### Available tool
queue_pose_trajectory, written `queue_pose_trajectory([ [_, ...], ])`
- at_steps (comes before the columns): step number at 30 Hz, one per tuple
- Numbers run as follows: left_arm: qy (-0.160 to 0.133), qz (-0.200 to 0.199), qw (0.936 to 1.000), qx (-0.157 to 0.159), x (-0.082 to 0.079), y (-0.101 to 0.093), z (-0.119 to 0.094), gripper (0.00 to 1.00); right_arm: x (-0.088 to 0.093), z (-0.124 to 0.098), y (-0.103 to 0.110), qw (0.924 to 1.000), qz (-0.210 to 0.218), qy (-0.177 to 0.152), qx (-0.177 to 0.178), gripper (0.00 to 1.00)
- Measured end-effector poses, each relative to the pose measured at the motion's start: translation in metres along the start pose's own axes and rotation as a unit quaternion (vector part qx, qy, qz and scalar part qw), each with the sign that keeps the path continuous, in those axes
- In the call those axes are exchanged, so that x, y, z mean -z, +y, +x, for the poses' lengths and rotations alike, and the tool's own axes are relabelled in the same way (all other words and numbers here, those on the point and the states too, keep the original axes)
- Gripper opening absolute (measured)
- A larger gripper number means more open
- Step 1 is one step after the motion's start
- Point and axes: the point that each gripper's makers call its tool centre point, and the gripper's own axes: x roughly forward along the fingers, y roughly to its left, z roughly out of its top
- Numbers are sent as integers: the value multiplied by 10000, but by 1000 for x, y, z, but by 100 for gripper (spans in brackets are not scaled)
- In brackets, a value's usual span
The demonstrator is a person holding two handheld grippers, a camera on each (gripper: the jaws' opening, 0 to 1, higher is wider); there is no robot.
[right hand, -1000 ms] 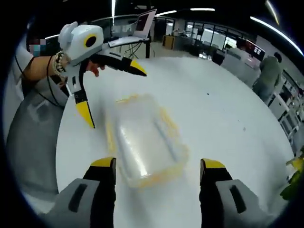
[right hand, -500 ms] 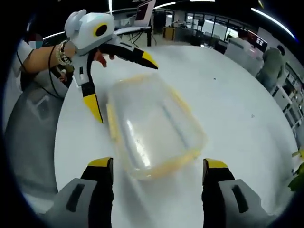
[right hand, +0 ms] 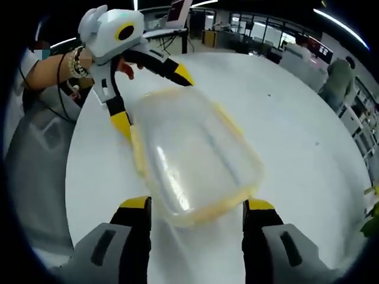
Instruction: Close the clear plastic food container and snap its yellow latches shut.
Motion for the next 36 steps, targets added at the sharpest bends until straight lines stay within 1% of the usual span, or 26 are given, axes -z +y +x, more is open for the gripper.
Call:
queue_pose_trajectory([
  [1, 21, 48, 10000, 11, 2, -1, -1, 70, -1, 1, 0, 10000, -47, 3, 39, 57],
  [4, 47, -44, 10000, -5, 6, 4, -4, 69, -1, 4, 2, 9999, -73, 69, 53, 53],
  [8, 41, -30, 10000, -80, 11, 10, -11, 67, -6, 9, 9, 10000, -54, 65, -27, 53],
  [11, 45, -36, 9999, -94, 16, 14, -15, 66, -11, 13, 12, 9999, -109, 51, 3, 52],
  [16, 43, 17, 9998, -205, 25, 23, -25, 66, -24, 22, 16, 9999, -131, 10, -1, 51],
  [18, -18, 11, 9996, -268, 28, 28, -29, 65, -30, 27, 17, 9999, -131, -24, 21, 51],
  [21, -26, -22, 9994, -336, 33, 38, -34, 65, -40, 34, 17, 9999, -107, -100, 41, 52],
  [24, 0, -12, 9992, -394, 38, 47, -39, 65, -49, 41, 17, 9998, -142, -125, 75, 51],
  [30, -53, -18, 9990, -437, 44, 64, -42, 65, -62, 52, 12, 9996, -213, -97, 156, 50],
  [33, -35, -4, 9990, -446, 44, 70, -41, 65, -67, 56, 8, 9997, -96, -167, 177, 51],
  [36, -41, 27, 9991, -417, 44, 77, -39, 65, -70, 59, 2, 9994, -84, -206, 248, 49],
])
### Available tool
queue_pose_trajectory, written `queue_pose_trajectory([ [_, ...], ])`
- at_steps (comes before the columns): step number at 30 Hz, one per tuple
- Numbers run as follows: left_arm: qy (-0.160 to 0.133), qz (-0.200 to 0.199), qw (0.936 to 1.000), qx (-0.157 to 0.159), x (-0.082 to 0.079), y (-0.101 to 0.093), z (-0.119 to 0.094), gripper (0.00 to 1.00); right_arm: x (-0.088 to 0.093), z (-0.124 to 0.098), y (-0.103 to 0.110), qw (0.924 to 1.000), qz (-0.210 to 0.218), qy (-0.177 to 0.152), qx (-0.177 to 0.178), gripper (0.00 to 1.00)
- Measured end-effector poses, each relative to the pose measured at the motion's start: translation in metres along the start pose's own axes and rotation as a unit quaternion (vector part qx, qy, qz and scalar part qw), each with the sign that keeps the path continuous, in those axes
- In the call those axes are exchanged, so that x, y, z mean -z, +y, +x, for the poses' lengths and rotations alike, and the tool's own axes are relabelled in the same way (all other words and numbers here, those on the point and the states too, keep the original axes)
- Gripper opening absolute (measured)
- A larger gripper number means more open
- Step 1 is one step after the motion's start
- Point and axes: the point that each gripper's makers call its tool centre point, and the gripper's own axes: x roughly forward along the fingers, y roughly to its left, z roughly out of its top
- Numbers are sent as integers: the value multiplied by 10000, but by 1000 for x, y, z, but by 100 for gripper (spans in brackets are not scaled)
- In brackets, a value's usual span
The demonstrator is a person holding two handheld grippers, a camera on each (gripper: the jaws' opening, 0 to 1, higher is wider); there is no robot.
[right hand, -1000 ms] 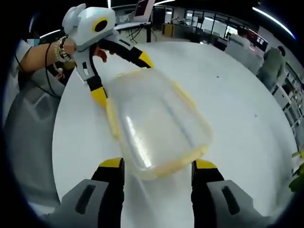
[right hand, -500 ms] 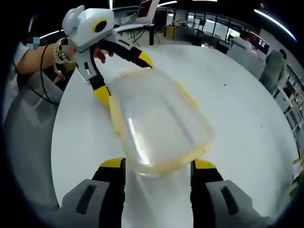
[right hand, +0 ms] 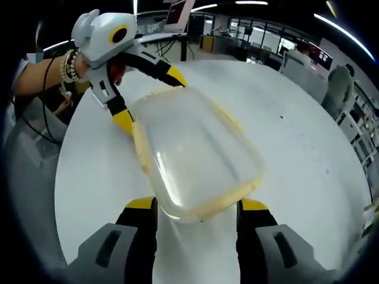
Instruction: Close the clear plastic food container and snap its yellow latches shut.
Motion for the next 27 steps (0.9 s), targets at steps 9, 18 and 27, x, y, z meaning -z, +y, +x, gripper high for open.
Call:
queue_pose_trajectory([
  [9, 24, 106, 9999, 49, -3, 14, 10, 65, -8, 7, -14, 9998, 140, -104, 121, 49],
  [18, 130, 466, 9988, -33, -4, 25, 18, 63, -14, 14, -30, 9996, 165, -129, 185, 50],
  [27, 59, 435, 9990, -43, -7, 38, 25, 63, -20, 21, -46, 9994, 180, -113, 273, 51],
])
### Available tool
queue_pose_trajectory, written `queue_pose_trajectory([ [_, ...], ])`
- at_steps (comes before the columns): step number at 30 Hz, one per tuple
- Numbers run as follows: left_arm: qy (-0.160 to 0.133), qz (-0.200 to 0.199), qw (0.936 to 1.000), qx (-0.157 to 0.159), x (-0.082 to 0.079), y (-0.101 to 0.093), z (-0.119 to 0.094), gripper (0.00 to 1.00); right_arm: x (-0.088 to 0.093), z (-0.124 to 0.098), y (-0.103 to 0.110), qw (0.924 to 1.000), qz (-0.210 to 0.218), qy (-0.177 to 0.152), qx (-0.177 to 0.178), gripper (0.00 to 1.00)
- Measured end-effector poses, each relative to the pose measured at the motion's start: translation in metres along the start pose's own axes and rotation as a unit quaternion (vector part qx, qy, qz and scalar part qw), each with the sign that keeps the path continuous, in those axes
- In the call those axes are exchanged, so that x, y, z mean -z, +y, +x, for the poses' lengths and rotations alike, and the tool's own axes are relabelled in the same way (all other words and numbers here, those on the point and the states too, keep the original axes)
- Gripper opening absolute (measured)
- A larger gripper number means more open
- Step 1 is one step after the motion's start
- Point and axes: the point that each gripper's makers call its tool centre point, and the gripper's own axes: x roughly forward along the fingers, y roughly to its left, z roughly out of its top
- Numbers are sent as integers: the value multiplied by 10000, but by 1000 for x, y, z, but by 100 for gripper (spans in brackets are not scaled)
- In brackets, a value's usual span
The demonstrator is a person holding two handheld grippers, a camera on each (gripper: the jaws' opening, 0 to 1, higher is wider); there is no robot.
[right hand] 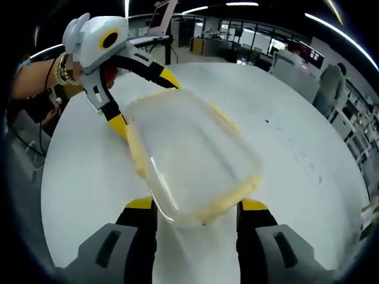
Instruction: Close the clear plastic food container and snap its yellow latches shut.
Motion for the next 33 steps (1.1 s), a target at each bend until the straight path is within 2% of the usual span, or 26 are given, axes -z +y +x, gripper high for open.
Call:
queue_pose_trajectory([
  [12, -89, -5, 10000, 33, -4, 18, 14, 63, -5, 6, -16, 9999, 71, -55, 90, 51],
  [33, -185, 16, 9998, 90, -7, 19, 18, 63, -3, 13, -22, 9997, 178, -110, 111, 51],
])
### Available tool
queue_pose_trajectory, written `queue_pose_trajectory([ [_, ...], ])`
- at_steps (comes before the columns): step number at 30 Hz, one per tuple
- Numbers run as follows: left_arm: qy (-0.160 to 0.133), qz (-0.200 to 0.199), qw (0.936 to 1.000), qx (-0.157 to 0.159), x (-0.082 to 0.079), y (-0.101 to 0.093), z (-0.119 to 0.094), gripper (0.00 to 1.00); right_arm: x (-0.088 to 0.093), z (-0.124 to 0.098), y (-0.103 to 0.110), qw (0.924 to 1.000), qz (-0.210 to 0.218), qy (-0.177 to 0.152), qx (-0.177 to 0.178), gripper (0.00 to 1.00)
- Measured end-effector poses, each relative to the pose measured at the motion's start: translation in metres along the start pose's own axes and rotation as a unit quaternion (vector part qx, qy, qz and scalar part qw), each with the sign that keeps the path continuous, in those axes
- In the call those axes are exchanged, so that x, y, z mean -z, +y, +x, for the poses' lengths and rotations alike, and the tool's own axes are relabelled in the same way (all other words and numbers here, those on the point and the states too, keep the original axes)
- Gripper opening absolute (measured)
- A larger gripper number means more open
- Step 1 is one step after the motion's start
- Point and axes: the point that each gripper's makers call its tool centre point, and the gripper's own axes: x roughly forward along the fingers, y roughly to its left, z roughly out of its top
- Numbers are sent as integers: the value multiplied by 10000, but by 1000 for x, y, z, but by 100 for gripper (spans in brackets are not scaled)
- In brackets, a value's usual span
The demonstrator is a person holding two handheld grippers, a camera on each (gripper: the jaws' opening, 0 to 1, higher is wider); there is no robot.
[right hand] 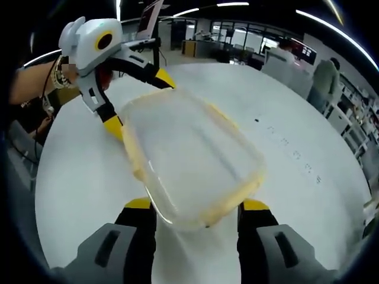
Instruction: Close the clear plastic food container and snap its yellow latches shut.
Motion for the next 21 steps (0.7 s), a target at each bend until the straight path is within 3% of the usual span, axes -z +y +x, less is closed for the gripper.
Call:
queue_pose_trajectory([
  [6, -59, -200, 9997, -93, -2, 1, -3, 62, -2, -5, -3, 9998, 82, -153, 26, 47],
  [10, 16, -339, 9992, -194, 1, 3, -11, 59, -1, -11, -5, 9993, 293, -230, 79, 55],
  [13, -107, -582, 9976, -351, 0, 7, -21, 59, 0, -19, -5, 9984, 416, -356, 102, 55],
  [15, -296, -735, 9939, -771, -1, 19, -30, 70, 0, -25, -3, 9981, 442, -403, 149, 56],
  [16, -531, -653, 9921, -935, -6, 25, -36, 77, 1, -28, -2, 9979, 457, -427, 167, 56],
  [17, -620, -694, 9908, -986, -8, 26, -40, 83, 1, -30, -1, 9977, 476, -446, 183, 58],
  [21, -761, -949, 9882, -934, -12, 23, -57, 84, 0, -41, 6, 9963, 599, -575, 228, 59],
])
